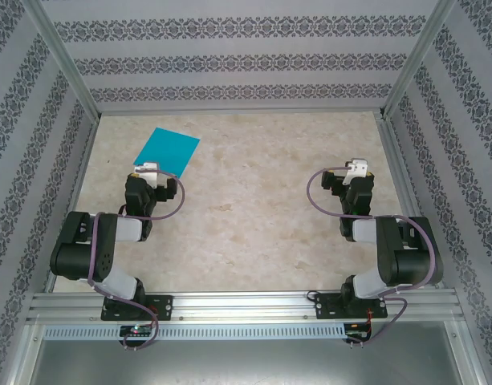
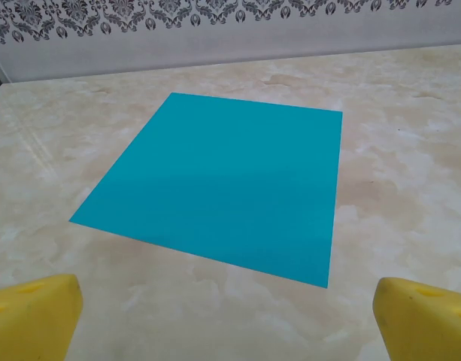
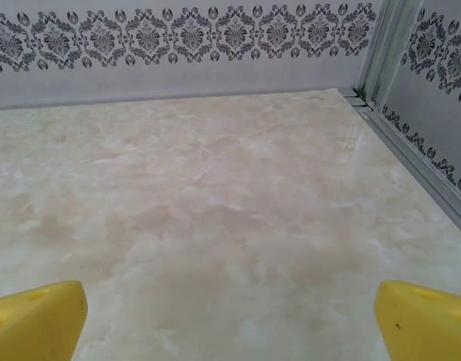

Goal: Fold a paper plane with a square sheet of paper (pick it up from the middle)
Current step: Move the square sheet of paper to the center of the table.

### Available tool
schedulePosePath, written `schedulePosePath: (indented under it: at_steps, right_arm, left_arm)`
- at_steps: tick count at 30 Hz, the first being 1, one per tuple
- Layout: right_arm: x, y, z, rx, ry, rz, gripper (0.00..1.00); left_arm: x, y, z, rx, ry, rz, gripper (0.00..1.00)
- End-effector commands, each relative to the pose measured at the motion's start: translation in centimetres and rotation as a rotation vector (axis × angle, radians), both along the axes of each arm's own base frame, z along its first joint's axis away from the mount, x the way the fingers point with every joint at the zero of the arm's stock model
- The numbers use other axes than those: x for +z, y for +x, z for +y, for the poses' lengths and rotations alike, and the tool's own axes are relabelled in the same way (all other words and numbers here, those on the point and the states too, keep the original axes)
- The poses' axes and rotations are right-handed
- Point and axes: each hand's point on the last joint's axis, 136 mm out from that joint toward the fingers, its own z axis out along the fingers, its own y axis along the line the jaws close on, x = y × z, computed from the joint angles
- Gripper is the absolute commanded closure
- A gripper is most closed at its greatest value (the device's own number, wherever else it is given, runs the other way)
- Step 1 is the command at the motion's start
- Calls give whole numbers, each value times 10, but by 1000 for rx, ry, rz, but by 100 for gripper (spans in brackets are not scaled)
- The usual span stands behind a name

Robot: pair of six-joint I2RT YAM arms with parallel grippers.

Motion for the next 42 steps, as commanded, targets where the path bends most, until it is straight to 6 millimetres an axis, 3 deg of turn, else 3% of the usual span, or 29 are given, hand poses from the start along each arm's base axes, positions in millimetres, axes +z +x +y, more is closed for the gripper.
schedulePosePath:
  at_steps: [1,28,36,40,42]
  right_arm:
    - [11,7,2,14,14,-32,2]
    - [12,6,4,22,15,-34,2]
    - [56,-13,-9,-78,10,-60,2]
    - [71,-24,-25,-228,140,7,2]
    - [71,-27,-21,-230,194,64,2]
  left_arm:
    - [5,5,-5,-22,7,-12,0]
    - [5,4,-5,-21,8,-13,0]
    - [28,8,8,61,0,67,0]
    - [42,7,28,245,-110,164,0]
    - [48,11,13,198,-203,190,0]
